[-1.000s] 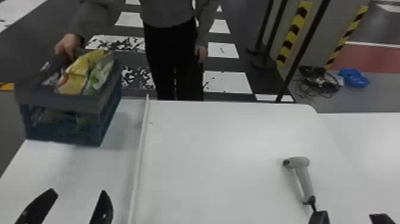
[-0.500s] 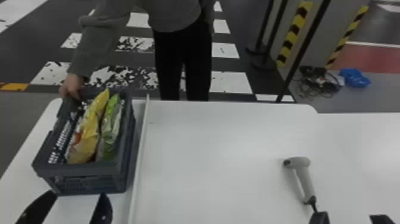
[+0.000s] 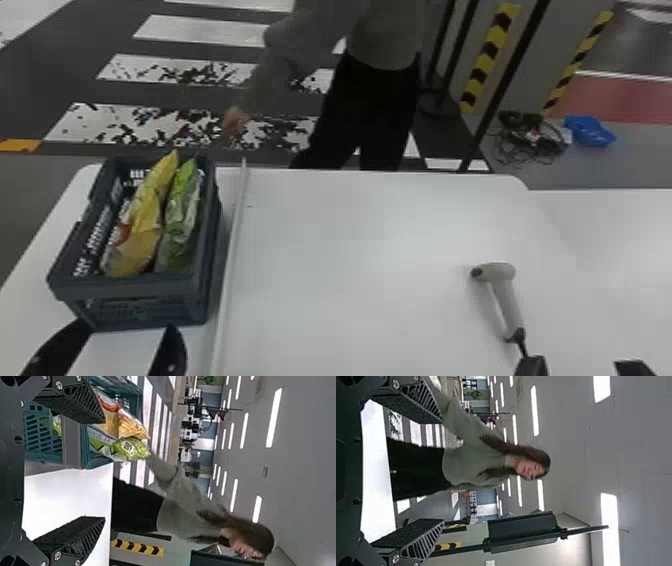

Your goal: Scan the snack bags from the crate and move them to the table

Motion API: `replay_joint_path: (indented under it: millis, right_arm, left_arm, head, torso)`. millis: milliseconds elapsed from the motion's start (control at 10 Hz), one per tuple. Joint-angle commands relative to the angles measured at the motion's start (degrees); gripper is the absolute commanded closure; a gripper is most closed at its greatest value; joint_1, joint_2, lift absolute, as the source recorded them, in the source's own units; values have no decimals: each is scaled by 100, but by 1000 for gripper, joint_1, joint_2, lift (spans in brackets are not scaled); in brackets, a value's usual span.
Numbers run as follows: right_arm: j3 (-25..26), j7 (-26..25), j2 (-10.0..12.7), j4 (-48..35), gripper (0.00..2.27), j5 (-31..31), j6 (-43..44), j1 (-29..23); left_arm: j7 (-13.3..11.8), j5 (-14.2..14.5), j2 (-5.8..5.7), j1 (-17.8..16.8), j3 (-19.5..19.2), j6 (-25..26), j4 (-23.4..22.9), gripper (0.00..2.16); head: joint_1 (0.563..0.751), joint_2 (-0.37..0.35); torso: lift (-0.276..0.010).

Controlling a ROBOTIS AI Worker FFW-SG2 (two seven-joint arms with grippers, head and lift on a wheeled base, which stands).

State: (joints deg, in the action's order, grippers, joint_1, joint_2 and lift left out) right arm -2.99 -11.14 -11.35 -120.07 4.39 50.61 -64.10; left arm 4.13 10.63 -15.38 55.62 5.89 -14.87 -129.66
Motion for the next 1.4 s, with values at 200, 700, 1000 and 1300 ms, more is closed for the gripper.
replay_joint_path:
  millis: [200,700,1000,1300]
  right_arm:
    - [9,6,-17,-8,110,-9,5,-24]
    - [-35,6,-175,-61,110,-123,75,-120]
    - [-114,6,-359,-61,110,-167,75,-112]
    - [-114,6,-368,-61,110,-220,75,-164]
  left_arm:
    - [-17,0,0,-297,-18,130,19,137]
    - [35,106,211,-1044,-158,1272,2,147]
    - [114,132,351,-1378,-281,1677,28,147]
    - [132,203,360,-1677,-545,1870,248,147]
  head:
    - [695,-135]
    - [695,-114]
    - [695,-65]
    - [695,-17]
  torso:
    - [-95]
    - [-95]
    - [-95]
    - [-95]
